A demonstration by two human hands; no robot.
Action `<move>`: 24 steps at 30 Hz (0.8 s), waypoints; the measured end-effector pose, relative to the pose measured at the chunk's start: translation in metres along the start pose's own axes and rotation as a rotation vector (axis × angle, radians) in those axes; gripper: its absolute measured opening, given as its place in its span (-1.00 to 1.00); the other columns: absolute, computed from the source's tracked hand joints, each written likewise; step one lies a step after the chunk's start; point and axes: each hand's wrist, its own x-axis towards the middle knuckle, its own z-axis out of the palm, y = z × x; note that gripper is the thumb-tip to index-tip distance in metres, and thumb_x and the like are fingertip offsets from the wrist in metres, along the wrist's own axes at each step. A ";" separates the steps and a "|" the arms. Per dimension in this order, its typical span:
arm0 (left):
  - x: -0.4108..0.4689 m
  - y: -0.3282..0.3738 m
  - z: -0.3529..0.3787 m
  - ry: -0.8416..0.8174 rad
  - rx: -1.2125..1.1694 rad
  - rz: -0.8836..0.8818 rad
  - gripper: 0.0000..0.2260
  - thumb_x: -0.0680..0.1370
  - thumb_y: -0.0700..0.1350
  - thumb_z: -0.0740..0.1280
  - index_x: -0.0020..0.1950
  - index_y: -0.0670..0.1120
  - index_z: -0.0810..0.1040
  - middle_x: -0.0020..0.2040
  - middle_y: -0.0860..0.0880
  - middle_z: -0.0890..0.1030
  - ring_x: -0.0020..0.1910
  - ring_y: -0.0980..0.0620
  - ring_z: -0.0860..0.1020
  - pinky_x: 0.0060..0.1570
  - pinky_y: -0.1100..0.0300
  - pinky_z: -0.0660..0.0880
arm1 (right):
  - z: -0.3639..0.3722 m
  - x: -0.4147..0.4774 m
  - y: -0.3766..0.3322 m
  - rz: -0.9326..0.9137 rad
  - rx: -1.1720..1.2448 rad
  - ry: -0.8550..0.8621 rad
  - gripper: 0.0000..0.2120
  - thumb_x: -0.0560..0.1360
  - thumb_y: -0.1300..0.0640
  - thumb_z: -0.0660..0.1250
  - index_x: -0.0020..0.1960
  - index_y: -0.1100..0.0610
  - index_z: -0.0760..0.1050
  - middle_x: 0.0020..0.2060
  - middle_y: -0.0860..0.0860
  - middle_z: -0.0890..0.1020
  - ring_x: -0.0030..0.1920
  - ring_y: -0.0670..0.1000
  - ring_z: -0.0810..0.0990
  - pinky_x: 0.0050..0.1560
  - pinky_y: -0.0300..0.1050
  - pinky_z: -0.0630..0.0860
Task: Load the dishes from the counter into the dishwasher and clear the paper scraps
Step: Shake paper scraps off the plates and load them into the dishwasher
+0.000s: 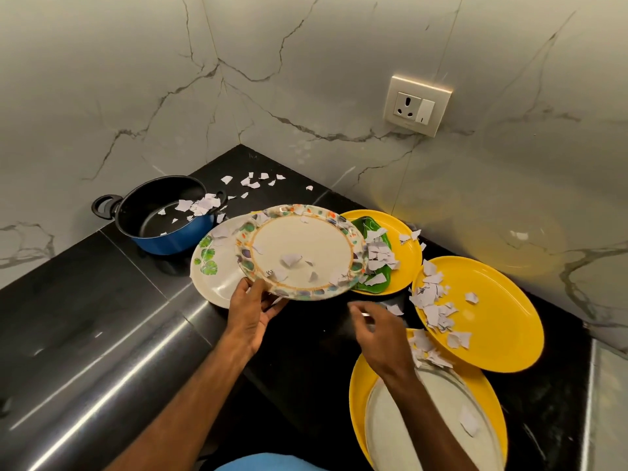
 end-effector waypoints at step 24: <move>-0.061 -0.013 0.004 -0.305 0.472 0.074 -0.87 0.61 -0.29 0.34 0.15 -0.22 0.48 0.12 -0.37 0.62 0.07 -0.36 0.65 0.12 -0.31 0.57 | 0.044 0.108 -0.053 -0.028 -0.175 -0.212 -0.24 0.62 -0.41 -0.25 0.68 -0.04 -0.25 0.67 -0.05 -0.19 0.65 -0.02 -0.23 0.64 0.09 -0.23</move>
